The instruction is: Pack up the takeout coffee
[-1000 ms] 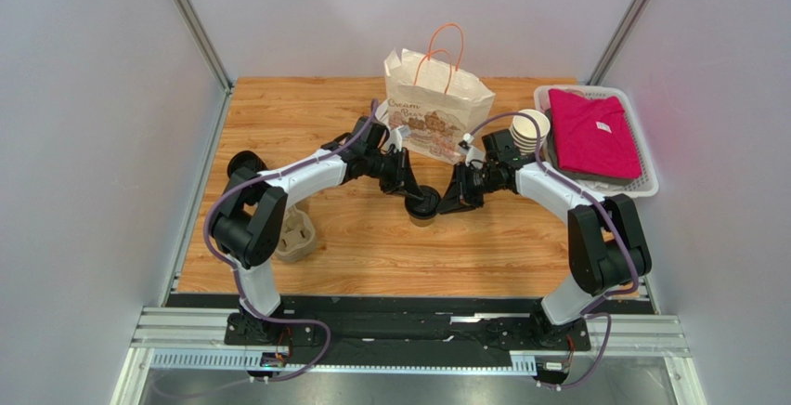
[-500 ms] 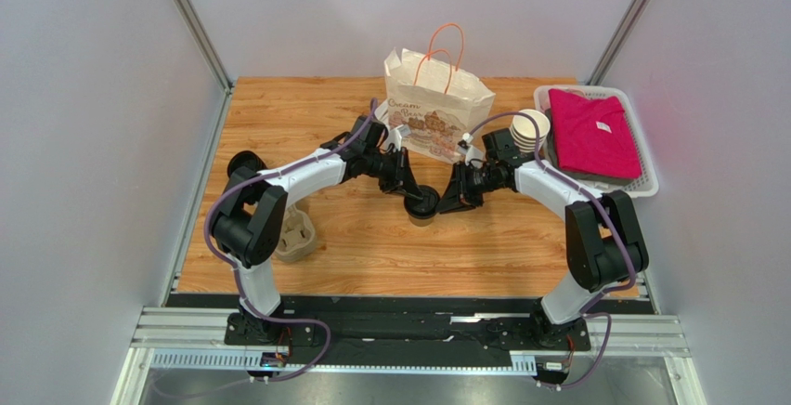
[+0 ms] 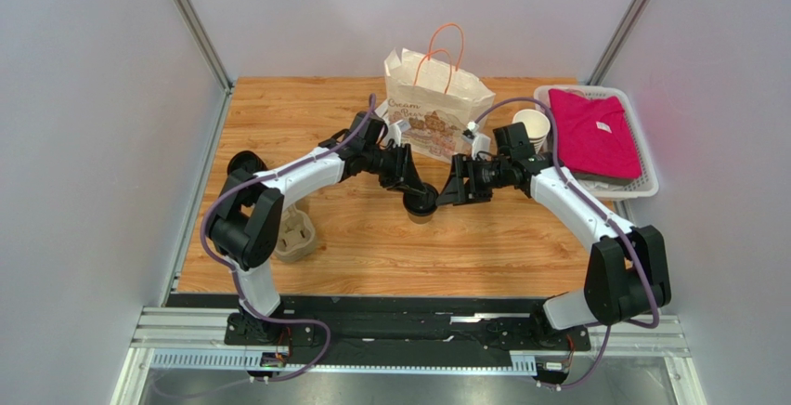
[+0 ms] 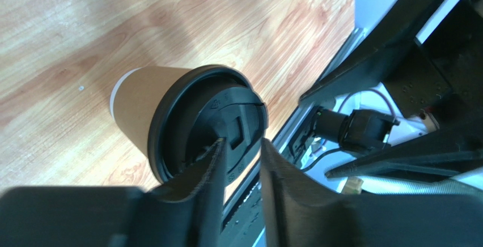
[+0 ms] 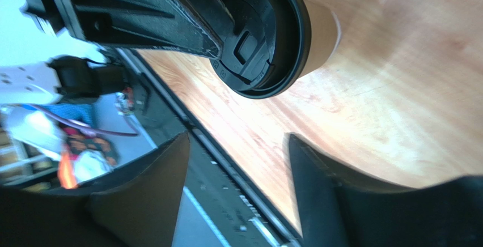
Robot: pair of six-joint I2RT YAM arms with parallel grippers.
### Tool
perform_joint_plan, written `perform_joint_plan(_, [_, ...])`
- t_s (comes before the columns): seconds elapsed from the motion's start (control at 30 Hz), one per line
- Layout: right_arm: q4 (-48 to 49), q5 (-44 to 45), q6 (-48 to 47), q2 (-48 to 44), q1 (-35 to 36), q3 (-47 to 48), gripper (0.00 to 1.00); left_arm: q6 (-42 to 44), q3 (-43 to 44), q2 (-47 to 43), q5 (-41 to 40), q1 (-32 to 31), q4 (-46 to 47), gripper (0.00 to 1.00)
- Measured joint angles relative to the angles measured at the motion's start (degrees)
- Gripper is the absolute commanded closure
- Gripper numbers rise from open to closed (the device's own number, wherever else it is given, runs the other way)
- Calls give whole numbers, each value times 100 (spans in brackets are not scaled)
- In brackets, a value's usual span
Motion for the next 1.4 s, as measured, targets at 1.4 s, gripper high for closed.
perform_joint_plan(1.4, [872,1449,-3008,2256,1965,1755,27,796,-527,-3263,195,4002,-1709,31])
